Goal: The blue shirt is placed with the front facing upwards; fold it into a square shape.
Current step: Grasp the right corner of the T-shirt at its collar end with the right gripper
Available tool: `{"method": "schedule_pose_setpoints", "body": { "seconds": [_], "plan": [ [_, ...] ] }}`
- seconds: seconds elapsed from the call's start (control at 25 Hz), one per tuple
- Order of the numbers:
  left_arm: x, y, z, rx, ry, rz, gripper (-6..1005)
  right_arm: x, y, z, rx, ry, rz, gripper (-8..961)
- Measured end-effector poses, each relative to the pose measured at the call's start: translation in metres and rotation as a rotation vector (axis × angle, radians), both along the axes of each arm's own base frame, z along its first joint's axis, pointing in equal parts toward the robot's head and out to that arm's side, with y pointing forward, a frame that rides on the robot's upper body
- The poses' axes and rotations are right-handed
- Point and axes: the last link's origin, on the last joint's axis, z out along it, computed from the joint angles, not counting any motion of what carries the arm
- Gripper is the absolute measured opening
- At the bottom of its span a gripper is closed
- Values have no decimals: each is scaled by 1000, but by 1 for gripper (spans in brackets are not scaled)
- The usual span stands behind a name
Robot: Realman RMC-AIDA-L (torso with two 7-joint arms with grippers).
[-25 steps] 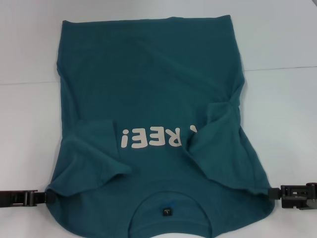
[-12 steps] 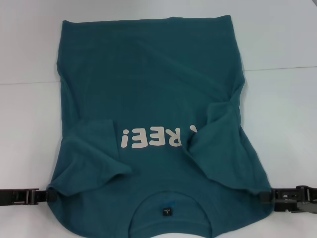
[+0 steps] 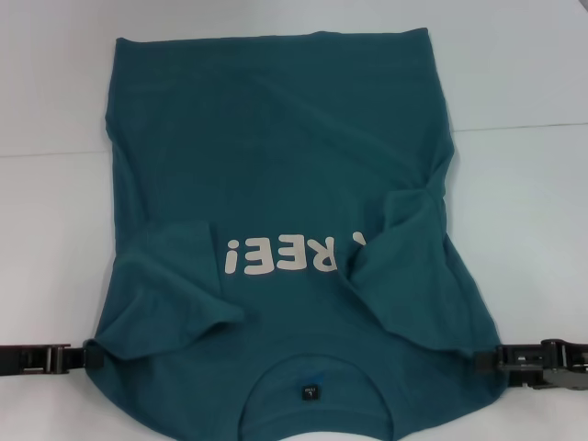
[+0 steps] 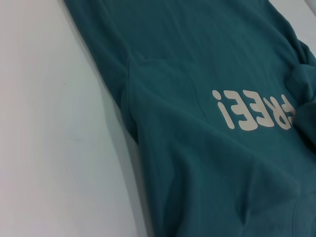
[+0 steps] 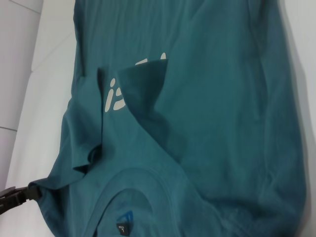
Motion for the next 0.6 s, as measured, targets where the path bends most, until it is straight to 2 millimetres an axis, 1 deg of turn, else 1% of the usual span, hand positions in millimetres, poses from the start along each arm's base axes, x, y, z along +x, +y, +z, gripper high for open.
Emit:
{"method": "schedule_pose_setpoints", "body": {
  "seconds": [0.56, 0.6],
  "plan": [
    [0, 1, 0, 3, 2, 0, 19, -3, 5, 1, 1, -5, 14, 869],
    [0, 1, 0, 3, 2, 0, 19, -3, 5, 1, 1, -7, 15, 832]
  ]
}}
